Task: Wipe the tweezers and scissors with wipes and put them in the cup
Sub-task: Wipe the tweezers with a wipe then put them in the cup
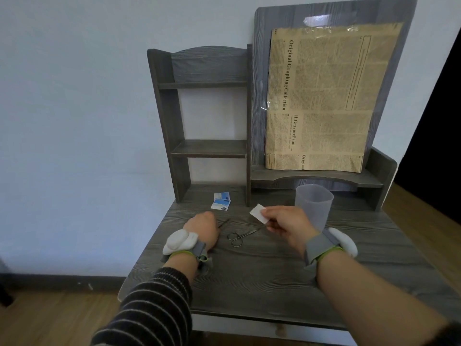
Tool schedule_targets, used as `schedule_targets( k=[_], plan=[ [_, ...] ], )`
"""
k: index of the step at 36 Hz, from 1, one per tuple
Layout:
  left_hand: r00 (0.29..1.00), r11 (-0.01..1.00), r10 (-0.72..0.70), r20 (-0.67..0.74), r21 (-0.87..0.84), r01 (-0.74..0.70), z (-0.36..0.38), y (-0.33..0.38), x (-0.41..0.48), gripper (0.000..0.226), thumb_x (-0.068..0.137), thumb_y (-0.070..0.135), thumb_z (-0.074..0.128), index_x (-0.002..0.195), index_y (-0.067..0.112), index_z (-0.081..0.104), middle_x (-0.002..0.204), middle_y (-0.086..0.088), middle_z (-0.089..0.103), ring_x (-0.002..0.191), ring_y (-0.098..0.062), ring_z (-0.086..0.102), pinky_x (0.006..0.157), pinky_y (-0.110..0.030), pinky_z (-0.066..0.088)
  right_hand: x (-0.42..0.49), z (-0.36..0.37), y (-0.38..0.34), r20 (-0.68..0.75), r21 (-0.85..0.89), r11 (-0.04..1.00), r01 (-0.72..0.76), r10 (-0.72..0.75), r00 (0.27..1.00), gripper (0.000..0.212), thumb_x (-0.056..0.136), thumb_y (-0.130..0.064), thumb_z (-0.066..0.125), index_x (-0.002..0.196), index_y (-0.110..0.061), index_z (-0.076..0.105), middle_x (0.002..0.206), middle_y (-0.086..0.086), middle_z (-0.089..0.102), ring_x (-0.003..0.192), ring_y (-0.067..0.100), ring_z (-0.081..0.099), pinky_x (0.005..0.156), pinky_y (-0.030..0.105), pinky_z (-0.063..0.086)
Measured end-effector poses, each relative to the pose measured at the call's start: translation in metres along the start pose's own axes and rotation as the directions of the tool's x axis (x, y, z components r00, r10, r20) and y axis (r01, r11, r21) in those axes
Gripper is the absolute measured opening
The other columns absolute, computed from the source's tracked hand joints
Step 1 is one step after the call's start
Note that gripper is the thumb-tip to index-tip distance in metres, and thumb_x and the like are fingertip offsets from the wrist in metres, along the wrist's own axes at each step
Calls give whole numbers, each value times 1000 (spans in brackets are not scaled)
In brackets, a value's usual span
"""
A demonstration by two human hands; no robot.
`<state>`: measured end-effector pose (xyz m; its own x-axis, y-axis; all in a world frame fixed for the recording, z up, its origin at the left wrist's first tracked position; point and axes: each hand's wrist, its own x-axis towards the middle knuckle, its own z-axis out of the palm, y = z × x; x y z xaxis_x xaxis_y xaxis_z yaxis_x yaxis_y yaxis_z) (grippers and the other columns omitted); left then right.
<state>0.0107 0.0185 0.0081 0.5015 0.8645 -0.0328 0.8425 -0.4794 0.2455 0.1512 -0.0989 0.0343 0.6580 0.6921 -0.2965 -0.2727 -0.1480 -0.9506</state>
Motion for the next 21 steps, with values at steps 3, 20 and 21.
schedule_targets(
  k=[3,20,21],
  plan=[
    [998,978,-47,-43,-204,37,-3,1,-4,20,88,26,57,100,15,69,103,-9,69,97,-30,65,84,-34,51,1,1,0,-5,1,1000,2,-2,1000,21,82,-1,65,103,3,67,66,7,57,55,12,49,45,16,45],
    [975,134,64,212,-970,202,-11,43,-17,15,89,-6,53,78,3,59,72,-12,60,43,-3,63,53,-13,54,2,7,-5,12,102,994,24,-25,1000,25,84,3,59,109,7,63,67,9,58,54,11,50,40,12,45],
    [979,126,49,200,-973,192,-10,44,-16,15,89,-5,55,77,3,59,72,-11,60,43,-3,63,53,-13,54,2,6,-5,25,108,994,12,-15,1000,25,85,3,59,109,6,63,68,8,58,54,10,51,42,12,45]
  ],
)
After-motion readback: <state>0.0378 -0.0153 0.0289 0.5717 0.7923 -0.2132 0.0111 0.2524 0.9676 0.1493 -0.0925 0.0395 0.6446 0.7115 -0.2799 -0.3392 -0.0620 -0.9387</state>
